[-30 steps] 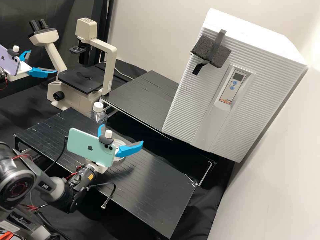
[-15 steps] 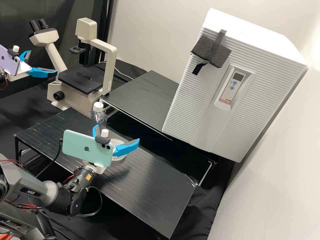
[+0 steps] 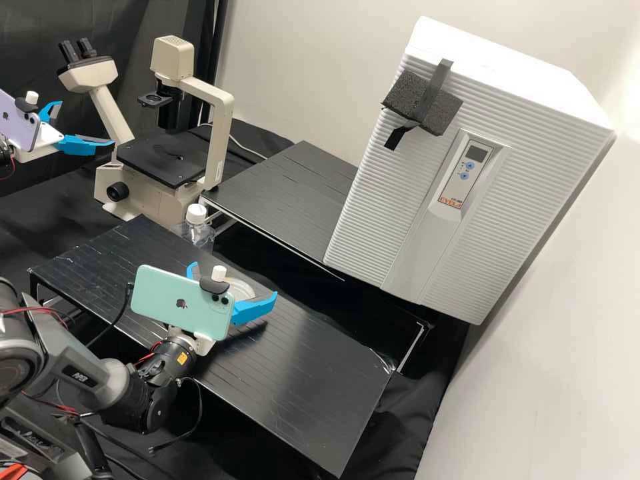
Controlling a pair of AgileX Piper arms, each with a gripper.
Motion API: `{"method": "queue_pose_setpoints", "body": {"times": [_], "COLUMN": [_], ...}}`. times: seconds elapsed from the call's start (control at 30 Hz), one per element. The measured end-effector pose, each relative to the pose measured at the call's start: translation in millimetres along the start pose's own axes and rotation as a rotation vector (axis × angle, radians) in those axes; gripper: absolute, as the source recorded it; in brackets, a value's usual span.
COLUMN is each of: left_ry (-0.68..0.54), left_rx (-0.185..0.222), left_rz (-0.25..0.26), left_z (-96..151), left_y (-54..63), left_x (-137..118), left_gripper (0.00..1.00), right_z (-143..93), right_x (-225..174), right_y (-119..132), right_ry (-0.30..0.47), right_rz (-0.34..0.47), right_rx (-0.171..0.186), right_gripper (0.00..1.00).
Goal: Open the petri dish lid.
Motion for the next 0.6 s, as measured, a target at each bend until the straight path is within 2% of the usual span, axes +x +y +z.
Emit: {"method": "queue_pose_setpoints", "body": {"times": [0.2, 0.43, 0.47, 0.6], "left_ry": [0.000, 0.000, 0.000, 0.000], "left_rx": [0.000, 0.000, 0.000, 0.000], "left_rz": [0.000, 0.000, 0.000, 0.000], "left_z": [0.0, 0.0, 0.0, 0.0], "left_y": [0.0, 0.0, 0.0, 0.0], "left_x": [0.0, 0.0, 0.0, 0.0], "left_gripper": [1.00, 1.00, 1.00, 1.00], "right_z": [2.8, 4.9, 5.1, 5.2], "right_x": [-1.1, -1.7, -1.6, -1.4], "right_y": [-1.2, 0.8, 0.4, -0.8], "right_ry": [-0.005, 0.004, 0.005, 0.008], "right_rz": [-0.026, -0.011, -0.015, -0.026], "right_rx": [-0.010, -0.008, -0.008, -0.009], "right_gripper": [1.00, 1.00, 0.00, 0.00]}}
